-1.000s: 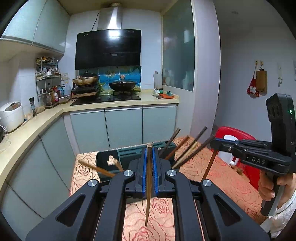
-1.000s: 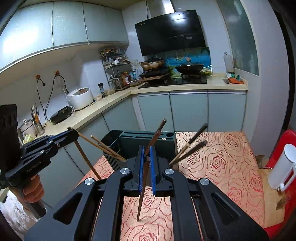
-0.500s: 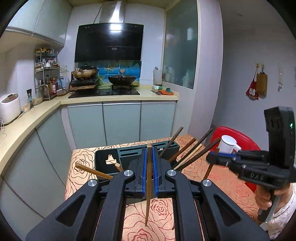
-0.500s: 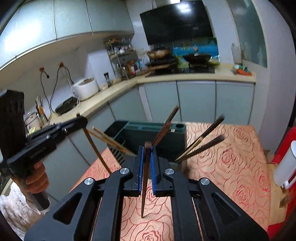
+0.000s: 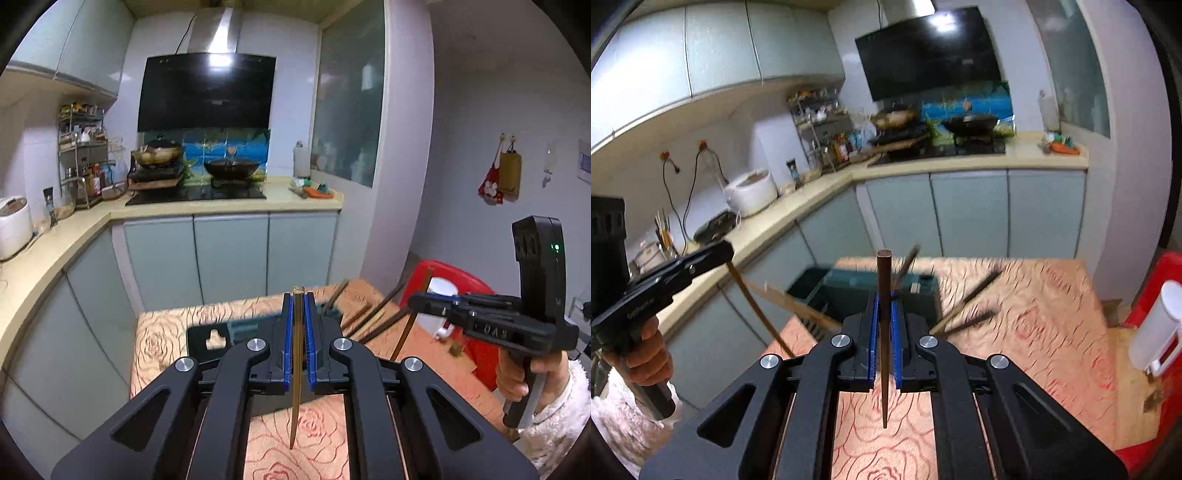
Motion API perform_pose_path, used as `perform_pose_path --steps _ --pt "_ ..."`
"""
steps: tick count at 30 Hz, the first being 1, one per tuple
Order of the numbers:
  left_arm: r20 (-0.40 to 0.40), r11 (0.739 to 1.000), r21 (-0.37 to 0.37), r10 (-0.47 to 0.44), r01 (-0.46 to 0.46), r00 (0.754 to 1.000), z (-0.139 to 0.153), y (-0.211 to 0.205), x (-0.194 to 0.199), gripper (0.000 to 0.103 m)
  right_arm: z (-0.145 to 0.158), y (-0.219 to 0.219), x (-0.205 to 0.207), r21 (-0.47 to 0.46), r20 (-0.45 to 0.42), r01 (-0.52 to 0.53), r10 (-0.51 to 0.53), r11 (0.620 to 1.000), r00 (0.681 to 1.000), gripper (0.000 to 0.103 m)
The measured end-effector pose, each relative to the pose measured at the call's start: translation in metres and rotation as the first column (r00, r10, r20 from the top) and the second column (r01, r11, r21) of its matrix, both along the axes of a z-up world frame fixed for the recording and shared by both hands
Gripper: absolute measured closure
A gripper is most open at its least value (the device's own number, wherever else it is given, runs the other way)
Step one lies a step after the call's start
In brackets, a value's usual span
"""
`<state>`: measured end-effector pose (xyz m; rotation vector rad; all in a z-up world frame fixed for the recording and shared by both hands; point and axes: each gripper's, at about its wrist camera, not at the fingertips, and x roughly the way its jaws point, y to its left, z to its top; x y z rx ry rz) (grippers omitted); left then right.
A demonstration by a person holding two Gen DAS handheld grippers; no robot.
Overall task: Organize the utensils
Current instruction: 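Lower the chopsticks into the holder and open both grippers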
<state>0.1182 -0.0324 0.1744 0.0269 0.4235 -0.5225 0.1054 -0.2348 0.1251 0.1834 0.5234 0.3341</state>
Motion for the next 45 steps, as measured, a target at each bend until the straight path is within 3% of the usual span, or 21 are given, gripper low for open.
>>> perform_pose_path --steps 8,14,22,31,40,45 --pt "0.096 1.0 0.008 0.011 -0.012 0.995 0.055 -0.011 0.014 0.097 0.063 -0.013 0.006 -0.009 0.153 0.054 -0.052 0.998 0.987 0.096" --pt "0.137 0.999 -0.002 0.036 -0.036 0.99 0.074 -0.017 0.035 0.097 0.073 -0.015 0.026 -0.017 0.18 0.09 -0.085 0.996 0.98 0.096" --pt "0.095 0.998 -0.012 0.055 -0.054 0.994 0.062 -0.023 0.071 0.097 0.061 -0.01 0.041 -0.048 0.18 0.124 -0.114 0.991 0.977 0.096" --pt "0.065 0.998 0.001 0.063 -0.063 0.996 0.048 -0.023 0.083 0.097 0.06 -0.008 0.053 -0.034 0.208 0.142 -0.132 0.989 0.969 0.096" --pt "0.012 0.996 0.046 0.072 -0.073 0.997 0.01 -0.032 0.094 0.097 0.016 0.01 0.068 -0.062 0.112 0.088 -0.081 0.994 0.99 0.096" --pt "-0.018 0.995 0.063 0.077 -0.076 0.997 -0.006 -0.034 0.096 0.097 0.007 0.018 0.07 -0.076 0.084 0.059 -0.052 0.995 0.995 0.095"
